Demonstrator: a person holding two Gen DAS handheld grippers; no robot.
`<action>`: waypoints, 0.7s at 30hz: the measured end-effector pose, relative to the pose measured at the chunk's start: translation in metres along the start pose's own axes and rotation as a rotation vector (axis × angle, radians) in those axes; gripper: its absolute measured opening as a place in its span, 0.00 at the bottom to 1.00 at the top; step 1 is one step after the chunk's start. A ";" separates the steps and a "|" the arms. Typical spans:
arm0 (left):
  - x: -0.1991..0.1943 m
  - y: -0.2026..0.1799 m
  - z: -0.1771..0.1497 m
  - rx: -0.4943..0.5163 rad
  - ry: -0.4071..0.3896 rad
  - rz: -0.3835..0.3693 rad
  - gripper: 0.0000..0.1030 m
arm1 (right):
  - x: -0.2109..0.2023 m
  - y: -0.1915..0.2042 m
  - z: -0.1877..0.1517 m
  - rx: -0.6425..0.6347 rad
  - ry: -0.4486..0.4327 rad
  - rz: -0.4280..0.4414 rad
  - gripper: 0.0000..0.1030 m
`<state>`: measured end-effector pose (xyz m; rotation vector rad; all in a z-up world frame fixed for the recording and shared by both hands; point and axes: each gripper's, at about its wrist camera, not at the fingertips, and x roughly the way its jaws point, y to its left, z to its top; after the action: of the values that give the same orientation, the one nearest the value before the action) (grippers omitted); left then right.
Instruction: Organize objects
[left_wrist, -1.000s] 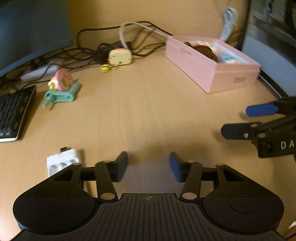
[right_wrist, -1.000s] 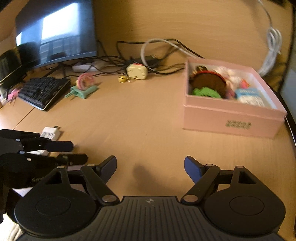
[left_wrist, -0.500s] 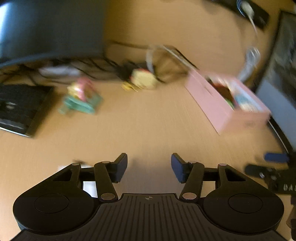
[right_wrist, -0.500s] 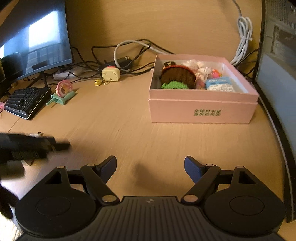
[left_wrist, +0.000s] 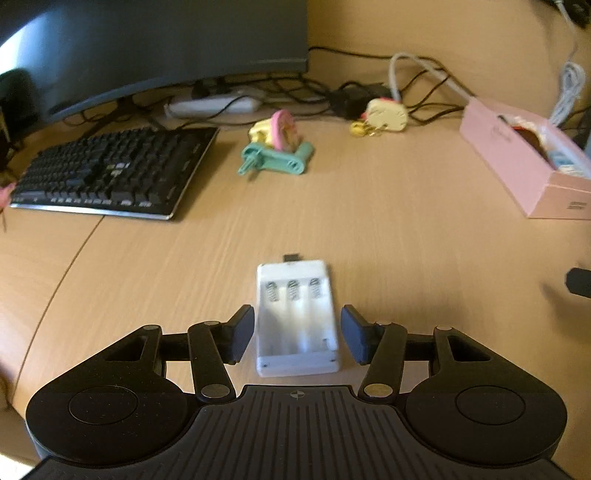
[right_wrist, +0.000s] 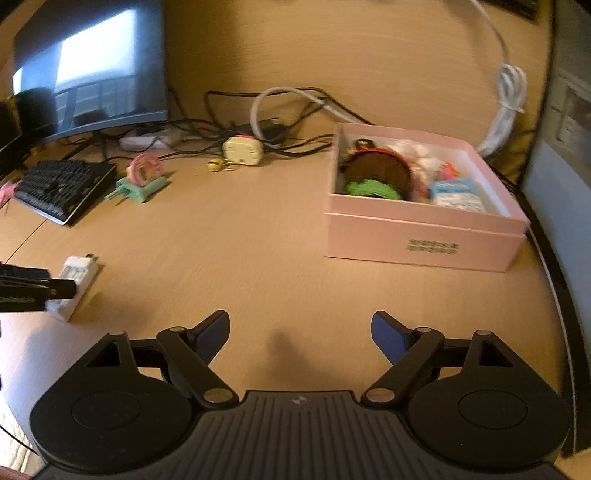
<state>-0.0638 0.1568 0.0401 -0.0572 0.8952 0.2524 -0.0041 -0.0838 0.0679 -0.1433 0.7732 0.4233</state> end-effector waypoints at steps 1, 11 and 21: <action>0.005 0.003 -0.002 -0.012 0.020 -0.004 0.56 | 0.001 0.003 0.001 -0.007 -0.001 0.007 0.82; 0.009 0.024 -0.006 -0.021 -0.021 -0.043 0.51 | 0.035 0.045 0.046 -0.062 -0.012 0.125 0.82; -0.034 0.106 -0.020 -0.093 -0.067 -0.133 0.51 | 0.134 0.137 0.137 -0.068 -0.091 0.216 0.82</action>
<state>-0.1248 0.2503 0.0601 -0.1931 0.8090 0.1709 0.1121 0.1211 0.0747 -0.1035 0.6870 0.6571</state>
